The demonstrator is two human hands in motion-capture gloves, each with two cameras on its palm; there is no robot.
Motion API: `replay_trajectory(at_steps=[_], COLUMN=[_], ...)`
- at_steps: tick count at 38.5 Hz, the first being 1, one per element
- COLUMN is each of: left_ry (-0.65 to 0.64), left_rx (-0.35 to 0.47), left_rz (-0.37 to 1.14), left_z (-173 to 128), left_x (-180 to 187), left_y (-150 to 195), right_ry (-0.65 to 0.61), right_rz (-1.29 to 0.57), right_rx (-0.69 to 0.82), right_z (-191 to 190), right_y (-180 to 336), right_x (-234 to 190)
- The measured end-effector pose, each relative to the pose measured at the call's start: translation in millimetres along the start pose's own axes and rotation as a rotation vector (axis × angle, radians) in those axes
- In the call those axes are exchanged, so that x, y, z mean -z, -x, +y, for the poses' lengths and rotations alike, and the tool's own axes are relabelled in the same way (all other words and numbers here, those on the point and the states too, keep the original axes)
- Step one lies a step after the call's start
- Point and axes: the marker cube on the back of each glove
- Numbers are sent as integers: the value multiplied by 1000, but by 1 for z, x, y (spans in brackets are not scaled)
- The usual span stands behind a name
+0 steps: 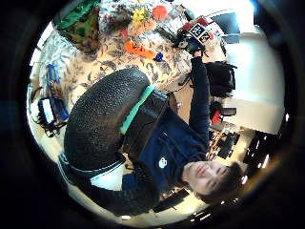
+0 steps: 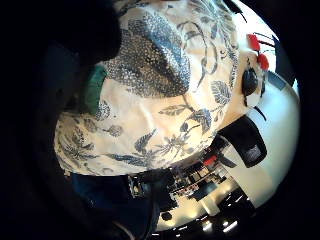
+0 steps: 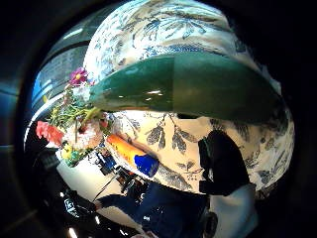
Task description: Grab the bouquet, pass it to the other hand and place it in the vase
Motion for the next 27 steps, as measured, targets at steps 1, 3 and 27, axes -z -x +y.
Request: replay_trajectory(at_steps=[1,3,27], left_ry=[0,1,7], left_rx=[1,4,20], left_rz=[1,3,10], left_z=[0,0,-2], left_x=[0,0,-4], left_y=[0,1,8], right_ry=[-26,-44,-211], right_rz=[5,9,-110], right_rx=[-22,-37,-82], right_z=[-2,-5,-11], right_y=[0,0,23], right_x=[-1,-3,-15])
